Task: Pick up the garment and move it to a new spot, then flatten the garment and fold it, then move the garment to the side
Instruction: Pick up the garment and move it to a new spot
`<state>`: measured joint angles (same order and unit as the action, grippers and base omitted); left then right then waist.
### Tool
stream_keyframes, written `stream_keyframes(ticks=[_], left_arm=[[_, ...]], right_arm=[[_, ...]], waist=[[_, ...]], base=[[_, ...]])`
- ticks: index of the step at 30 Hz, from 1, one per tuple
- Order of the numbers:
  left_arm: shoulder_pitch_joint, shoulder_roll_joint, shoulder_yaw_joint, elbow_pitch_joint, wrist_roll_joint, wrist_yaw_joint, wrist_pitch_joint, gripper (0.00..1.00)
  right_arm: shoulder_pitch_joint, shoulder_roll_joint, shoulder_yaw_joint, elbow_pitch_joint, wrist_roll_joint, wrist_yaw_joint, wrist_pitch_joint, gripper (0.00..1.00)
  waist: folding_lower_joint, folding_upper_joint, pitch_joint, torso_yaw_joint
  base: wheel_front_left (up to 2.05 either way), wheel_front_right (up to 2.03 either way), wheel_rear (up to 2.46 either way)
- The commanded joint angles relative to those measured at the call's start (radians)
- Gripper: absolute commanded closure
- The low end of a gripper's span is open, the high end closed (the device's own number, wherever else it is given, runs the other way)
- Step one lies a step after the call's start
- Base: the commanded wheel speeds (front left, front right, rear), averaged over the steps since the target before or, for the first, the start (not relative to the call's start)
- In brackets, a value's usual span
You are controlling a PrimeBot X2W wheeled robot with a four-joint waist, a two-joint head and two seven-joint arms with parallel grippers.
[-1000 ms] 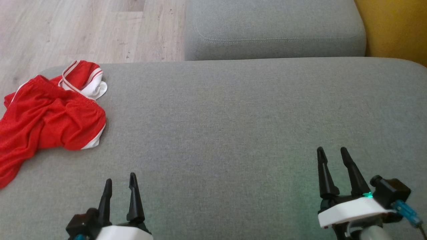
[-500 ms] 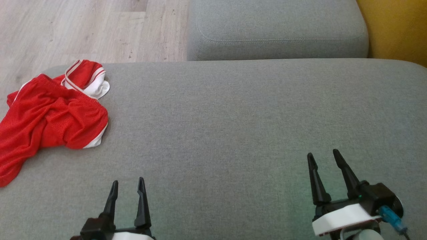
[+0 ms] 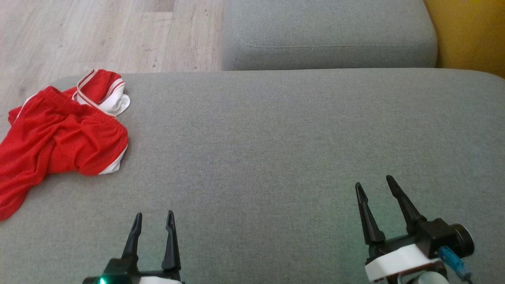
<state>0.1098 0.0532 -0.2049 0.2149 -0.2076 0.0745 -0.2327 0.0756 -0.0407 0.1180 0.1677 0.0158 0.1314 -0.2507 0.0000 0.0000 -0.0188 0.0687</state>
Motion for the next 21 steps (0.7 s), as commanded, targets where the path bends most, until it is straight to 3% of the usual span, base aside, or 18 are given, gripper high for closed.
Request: stream_keyframes(ticks=[1, 21], left_arm=[[-0.020, 0.008, 0.024, -0.027, -0.005, 0.007, -0.002, 0.00], [-0.027, 0.018, 0.017, -0.035, -0.025, 0.017, 0.008, 0.00]], right_arm=[[-0.025, -0.009, 0.021, -0.034, -0.005, -0.001, -0.011, 0.00], [-0.033, -0.009, 0.004, -0.001, 0.010, -0.001, -0.011, 0.00]], waist=[[0.0000, 0.0000, 0.000, 0.000], [0.0000, 0.0000, 0.007, 0.012]], base=[[0.00, 0.00, 0.00], [0.00, 0.00, 0.00]])
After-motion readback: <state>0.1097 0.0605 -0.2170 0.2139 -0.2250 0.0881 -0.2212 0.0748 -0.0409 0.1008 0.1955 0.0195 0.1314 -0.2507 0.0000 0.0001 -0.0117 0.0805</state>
